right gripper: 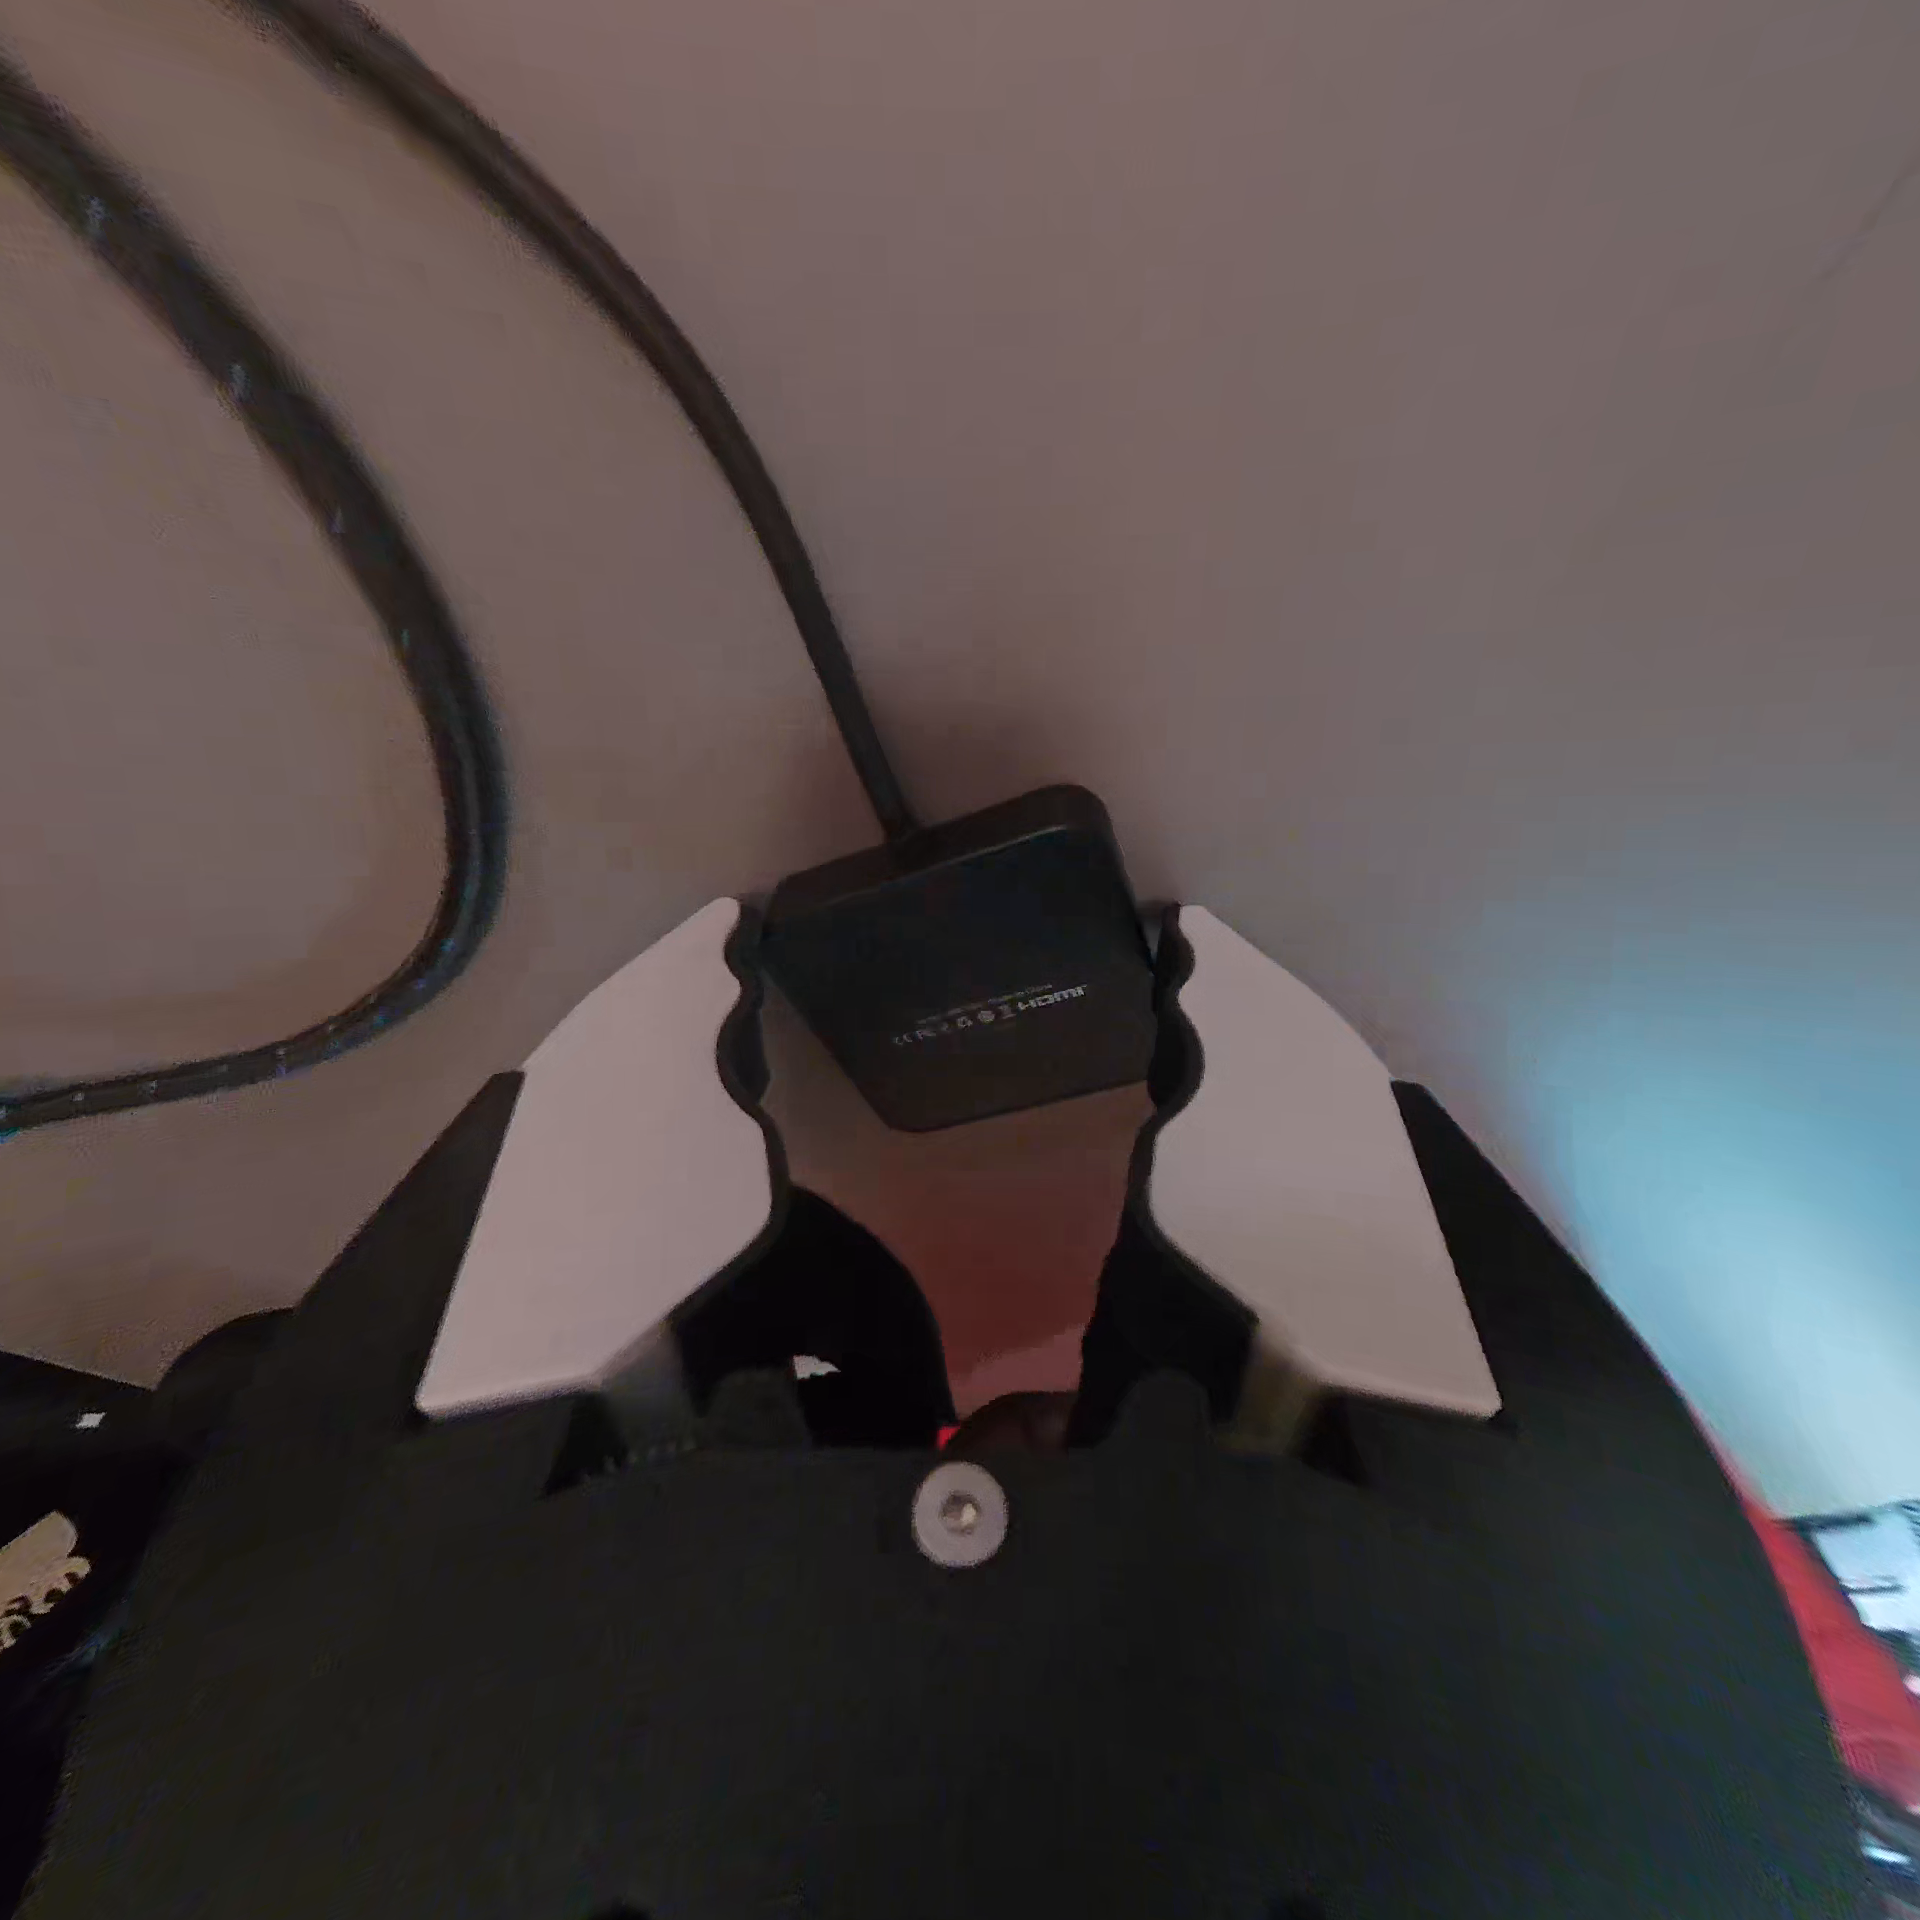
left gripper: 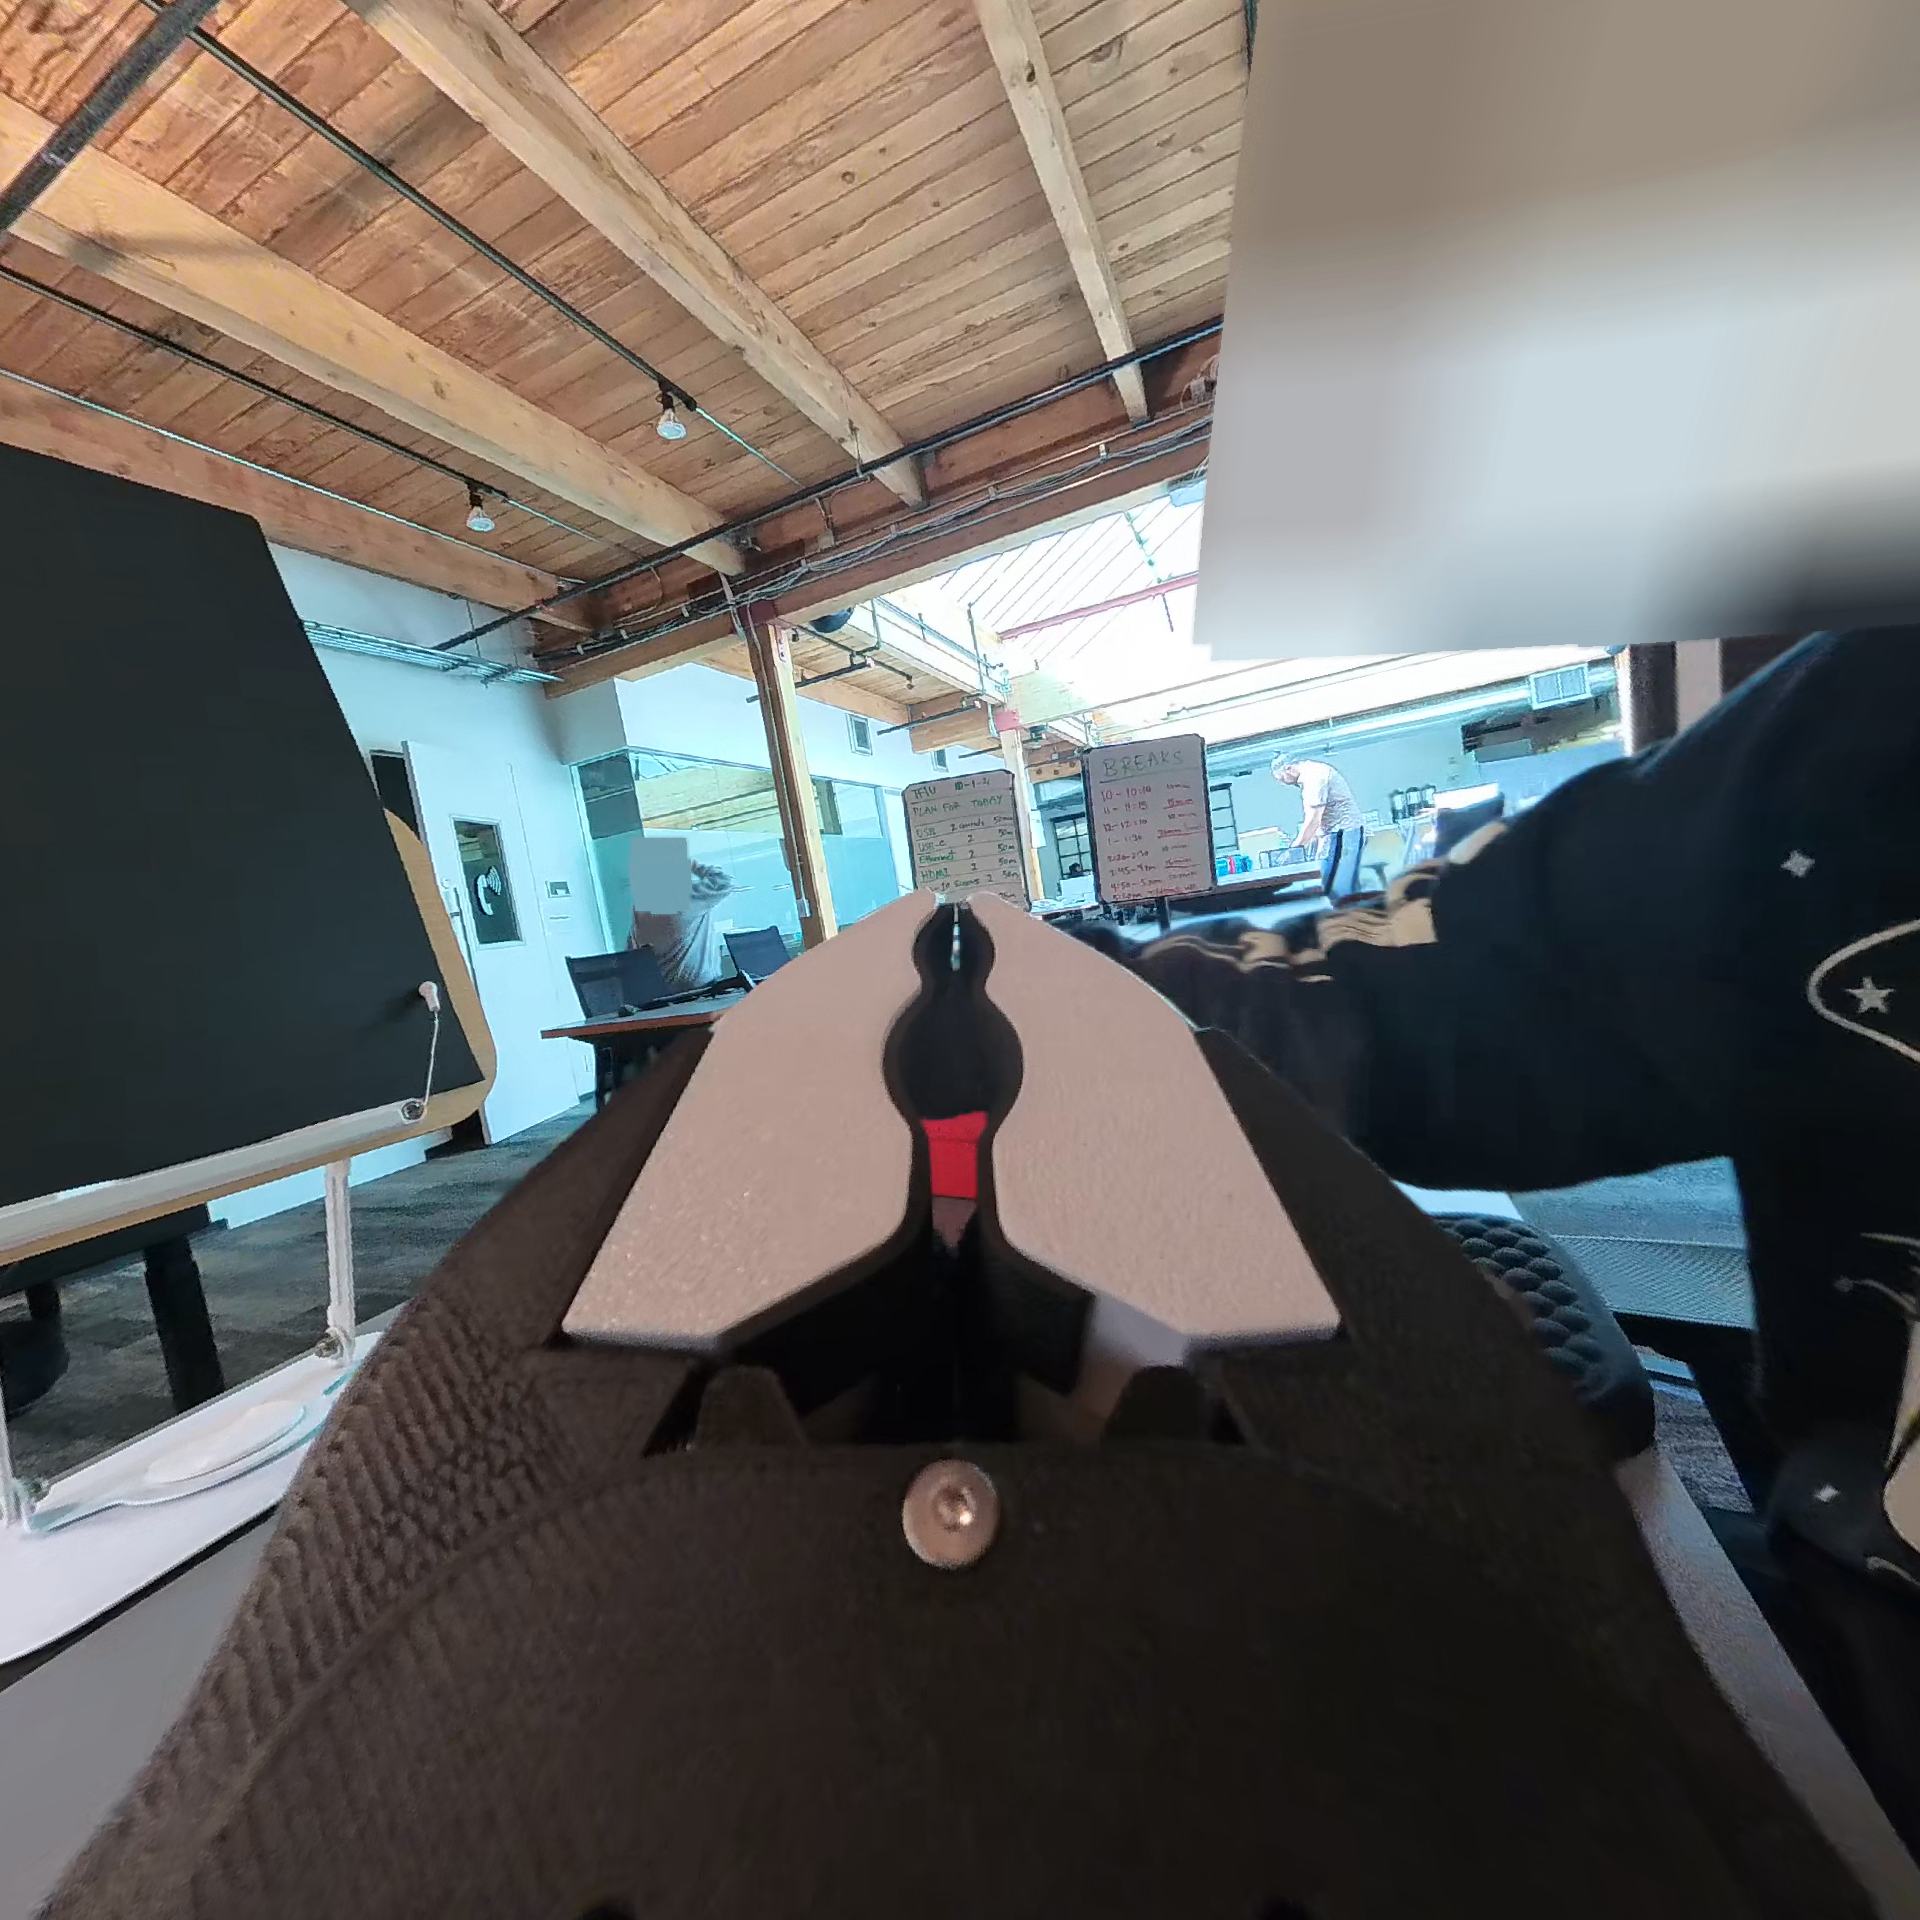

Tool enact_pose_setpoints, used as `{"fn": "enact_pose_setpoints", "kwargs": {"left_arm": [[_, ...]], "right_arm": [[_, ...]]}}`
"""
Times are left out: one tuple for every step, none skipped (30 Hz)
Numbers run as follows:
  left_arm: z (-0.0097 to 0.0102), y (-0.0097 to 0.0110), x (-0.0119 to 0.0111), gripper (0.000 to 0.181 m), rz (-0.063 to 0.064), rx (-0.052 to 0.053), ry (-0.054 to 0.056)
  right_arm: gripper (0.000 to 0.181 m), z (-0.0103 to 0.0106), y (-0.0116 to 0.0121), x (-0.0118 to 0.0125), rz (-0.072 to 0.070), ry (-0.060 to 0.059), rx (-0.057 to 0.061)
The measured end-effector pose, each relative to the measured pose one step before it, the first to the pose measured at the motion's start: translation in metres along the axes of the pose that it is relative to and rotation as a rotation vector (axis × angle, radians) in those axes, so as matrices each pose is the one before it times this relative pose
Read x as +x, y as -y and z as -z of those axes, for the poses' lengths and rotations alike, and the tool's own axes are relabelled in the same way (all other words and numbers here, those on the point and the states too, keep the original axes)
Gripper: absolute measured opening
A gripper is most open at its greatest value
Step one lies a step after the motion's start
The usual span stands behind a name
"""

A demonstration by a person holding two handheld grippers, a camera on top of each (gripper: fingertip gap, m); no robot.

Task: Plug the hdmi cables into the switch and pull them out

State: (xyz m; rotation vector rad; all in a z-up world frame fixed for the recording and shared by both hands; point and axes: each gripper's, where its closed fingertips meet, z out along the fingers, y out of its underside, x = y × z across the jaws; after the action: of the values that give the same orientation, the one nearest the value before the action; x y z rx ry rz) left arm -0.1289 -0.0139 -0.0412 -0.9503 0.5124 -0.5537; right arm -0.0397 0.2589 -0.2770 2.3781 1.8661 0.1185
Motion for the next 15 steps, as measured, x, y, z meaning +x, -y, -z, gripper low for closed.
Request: {"fn": "enact_pose_setpoints", "kwargs": {"left_arm": [[-0.0001, 0.00004, 0.00034, 0.0, 0.001, 0.0005, -0.0015], [-0.00003, 0.00023, 0.00037, 0.0, 0.001, 0.0012, -0.0007], [0.00017, 0.00032, 0.00026, 0.0, -0.0001, 0.001, -0.0001], [0.00032, 0.00052, 0.00009, 0.001, -0.0017, 0.0008, 0.0017], [0.00033, 0.00063, -0.00017, 0.001, -0.0025, 0.0015, 0.0027], [0.00054, 0.0008, -0.00047, 0.001, -0.0013, 0.0028, 0.0035], [0.00056, 0.00072, -0.00057, 0.001, 0.001, 0.0039, 0.0036], [0.00045, 0.00043, -0.00071, 0.001, 0.0029, 0.0036, 0.0033], [0.00031, 0.0001, -0.00061, 0.001, 0.0033, 0.0021, 0.0029], [0.00022, -0.00001, -0.00056, 0.001, 0.0022, 0.0009, 0.003], [0.00016, -0.00013, -0.00044, 0.001, 0.0007, 0.0008, 0.0036], [0.00003, -0.00007, -0.00067, 0.001, -0.0002, 0.001, 0.0042], [0.00021, -0.00025, -0.00073, 0.001, 0.0004, 0.0007, 0.0046], [0.0, -0.00051, -0.00082, 0.001, 0.0019, -0.0005, 0.0041], [-0.00008, -0.00098, -0.00068, 0.001, 0.0032, -0.0028, 0.0029]], "right_arm": [[0.073, -0.00176, -0.01213, -0.0068, -0.0261, 0.0031, 0.0194], [0.073, -0.00158, -0.01277, -0.00641, -0.0367, 0.0034, 0.0199], [0.073, -0.00133, -0.01306, -0.00641, -0.0263, 0.0017, 0.0225], [0.07, -0.00092, -0.0126, -0.00691, -0.0077, 0.0006, 0.0312], [0.068, -0.00047, -0.01103, -0.00708, -0.0025, 0.0002, 0.037], [0.069, -0.00013, -0.01054, -0.0066, -0.0029, -0.0006, 0.032], [0.069, 0.00017, -0.00993, -0.00574, 0.0067, -0.0003, 0.0221], [0.07, 0.00056, -0.00843, -0.00556, 0.0159, 0.0039, 0.018], [0.073, 0.0019, -0.00434, -0.0062, 0.0108, 0.0123, 0.0347], [0.075, 0.00525, 0.00253, -0.00532, 0.0123, 0.0025, 0.0731], [0.075, 0.00883, 0.00767, -0.00534, 0.0332, -0.0098, 0.1001], [0.074, 0.01093, 0.01175, -0.00984, 0.0702, 0.0016, 0.1168], [0.074, 0.01084, 0.01623, -0.01572, 0.0998, 0.0229, 0.1327], [0.072, 0.00806, 0.01821, -0.02411, 0.113, 0.0683, 0.1358], [0.07, 0.00299, 0.01557, -0.03338, 0.1207, 0.131, 0.1071]]}}
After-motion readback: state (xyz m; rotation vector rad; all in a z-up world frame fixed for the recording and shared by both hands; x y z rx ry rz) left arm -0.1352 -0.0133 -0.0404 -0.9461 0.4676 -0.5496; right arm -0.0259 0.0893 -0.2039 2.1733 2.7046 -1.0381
